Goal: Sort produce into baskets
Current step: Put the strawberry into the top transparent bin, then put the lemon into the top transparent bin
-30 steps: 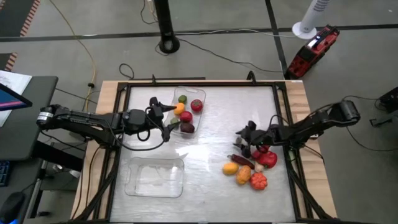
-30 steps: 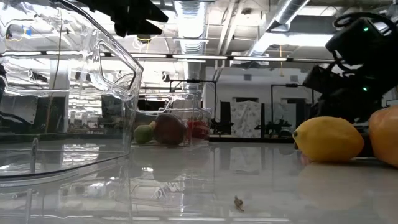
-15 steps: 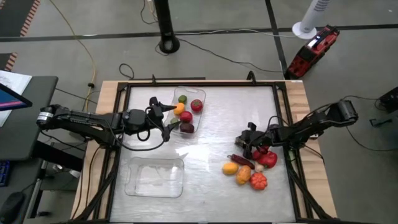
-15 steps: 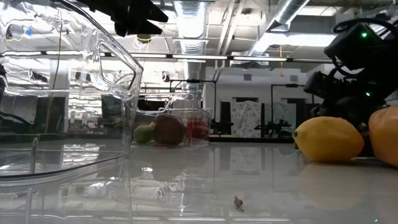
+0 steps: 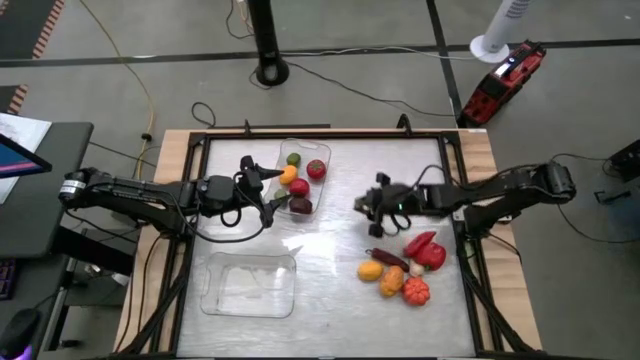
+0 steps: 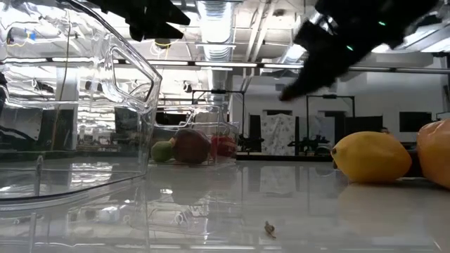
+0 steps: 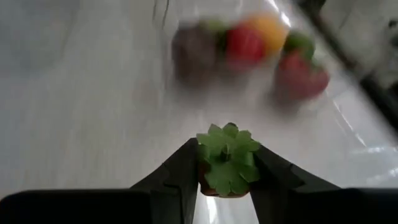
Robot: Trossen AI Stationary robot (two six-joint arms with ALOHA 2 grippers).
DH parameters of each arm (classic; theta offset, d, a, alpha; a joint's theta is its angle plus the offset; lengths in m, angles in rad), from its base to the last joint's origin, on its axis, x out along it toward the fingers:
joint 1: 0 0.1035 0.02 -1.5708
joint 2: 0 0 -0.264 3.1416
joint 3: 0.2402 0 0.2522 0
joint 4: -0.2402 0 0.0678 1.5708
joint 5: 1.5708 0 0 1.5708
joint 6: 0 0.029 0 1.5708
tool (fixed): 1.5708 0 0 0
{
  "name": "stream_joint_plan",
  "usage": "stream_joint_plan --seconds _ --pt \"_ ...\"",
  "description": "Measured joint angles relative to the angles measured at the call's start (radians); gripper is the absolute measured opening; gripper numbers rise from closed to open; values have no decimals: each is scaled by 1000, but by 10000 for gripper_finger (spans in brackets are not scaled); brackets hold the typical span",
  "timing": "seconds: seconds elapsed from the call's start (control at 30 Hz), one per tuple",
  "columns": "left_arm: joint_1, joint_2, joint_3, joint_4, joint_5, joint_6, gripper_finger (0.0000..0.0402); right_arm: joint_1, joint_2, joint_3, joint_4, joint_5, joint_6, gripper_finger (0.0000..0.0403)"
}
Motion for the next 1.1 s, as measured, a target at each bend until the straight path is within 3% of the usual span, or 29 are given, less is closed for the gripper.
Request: stream_joint_plan --seconds 0.23,0.57,0.73,0.93,1.1 --pt "0 0 0 0 0 -4 313 -128 95 133 122 -213 -77 143" --pt "2 0 0 -6 2 -1 313 -157 460 425 146 -281 -148 151" --pt "2 0 0 -9 3 -1 313 -177 578 548 125 -345 -167 193" --pt "2 0 0 -21 3 -7 313 -204 605 591 47 -377 -160 265" --pt "2 0 0 -31 3 -9 313 -202 523 592 -91 -374 -159 282"
